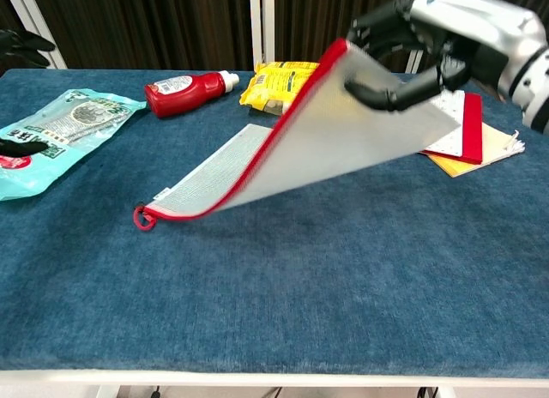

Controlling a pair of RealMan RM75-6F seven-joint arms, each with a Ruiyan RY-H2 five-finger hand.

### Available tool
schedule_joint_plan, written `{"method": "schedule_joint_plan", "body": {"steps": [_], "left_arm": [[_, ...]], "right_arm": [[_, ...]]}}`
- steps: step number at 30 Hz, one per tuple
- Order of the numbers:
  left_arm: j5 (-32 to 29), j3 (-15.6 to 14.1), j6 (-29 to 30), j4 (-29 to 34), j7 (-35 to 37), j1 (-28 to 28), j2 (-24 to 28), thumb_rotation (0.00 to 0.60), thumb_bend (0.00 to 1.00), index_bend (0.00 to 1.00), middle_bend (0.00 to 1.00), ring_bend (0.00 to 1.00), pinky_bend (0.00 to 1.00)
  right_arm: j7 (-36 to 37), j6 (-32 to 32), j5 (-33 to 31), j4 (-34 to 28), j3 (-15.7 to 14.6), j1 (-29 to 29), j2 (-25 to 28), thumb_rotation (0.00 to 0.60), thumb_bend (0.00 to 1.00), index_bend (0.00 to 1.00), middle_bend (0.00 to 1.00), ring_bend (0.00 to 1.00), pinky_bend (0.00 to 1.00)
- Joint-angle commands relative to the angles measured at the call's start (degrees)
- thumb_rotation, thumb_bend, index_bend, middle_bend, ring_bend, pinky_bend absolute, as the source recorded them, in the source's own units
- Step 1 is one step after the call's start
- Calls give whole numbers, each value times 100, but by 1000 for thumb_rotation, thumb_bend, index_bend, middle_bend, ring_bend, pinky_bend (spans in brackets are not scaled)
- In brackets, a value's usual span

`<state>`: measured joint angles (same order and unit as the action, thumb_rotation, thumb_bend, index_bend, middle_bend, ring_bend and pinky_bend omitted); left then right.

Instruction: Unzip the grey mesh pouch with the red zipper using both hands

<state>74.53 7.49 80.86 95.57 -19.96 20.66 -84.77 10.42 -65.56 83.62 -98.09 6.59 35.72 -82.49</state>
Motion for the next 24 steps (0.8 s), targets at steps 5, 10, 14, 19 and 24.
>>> {"method": "schedule_joint_plan", "body": {"steps": [5,10,14,19,24], "left_arm": [[208,-34,295,175,199,-237,292,600,151,113,146,39,121],[333,-31,425,197,283,-334,419,600,142,112,144,39,121],[373,-51,442,256,412,-417,615,600,140,112,143,38,121],[431,-124,496,431,540,-580,998,600,139,112,143,38,120],[456,-175,607,520,625,-756,1273,600,140,120,143,38,120]], "right_arm": [[-818,1386,-499,-368,-645,161,942,600,200,143,198,4,25],[-1618,2015,-1081,-474,-914,306,1056,600,2,0,15,0,0],[-1654,1937,-1163,-691,-972,202,1220,600,0,0,0,0,0],[-1377,1646,-721,-863,-1135,-66,1690,600,0,0,0,0,0],[-966,1014,-274,-768,-1225,-484,2041,600,0,0,0,0,0]]}}
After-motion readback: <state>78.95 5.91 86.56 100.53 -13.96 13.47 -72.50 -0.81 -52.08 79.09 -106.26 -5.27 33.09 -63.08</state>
